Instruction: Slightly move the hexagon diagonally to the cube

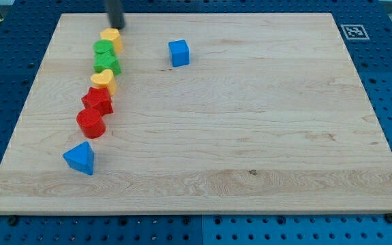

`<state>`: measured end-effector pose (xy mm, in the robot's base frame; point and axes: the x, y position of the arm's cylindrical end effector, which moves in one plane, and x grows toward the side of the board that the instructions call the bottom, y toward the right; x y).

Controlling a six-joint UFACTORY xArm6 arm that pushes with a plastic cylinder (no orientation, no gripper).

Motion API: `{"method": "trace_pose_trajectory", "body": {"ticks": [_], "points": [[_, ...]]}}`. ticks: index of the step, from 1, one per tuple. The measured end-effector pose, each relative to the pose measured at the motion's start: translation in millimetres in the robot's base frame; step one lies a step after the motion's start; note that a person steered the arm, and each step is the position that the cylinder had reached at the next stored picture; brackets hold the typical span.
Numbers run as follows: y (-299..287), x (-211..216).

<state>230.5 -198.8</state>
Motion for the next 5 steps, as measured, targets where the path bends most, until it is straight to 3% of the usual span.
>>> {"method": "trace_pose_trajectory", "body": {"ticks": [5], "points": [[-13, 37]]}}
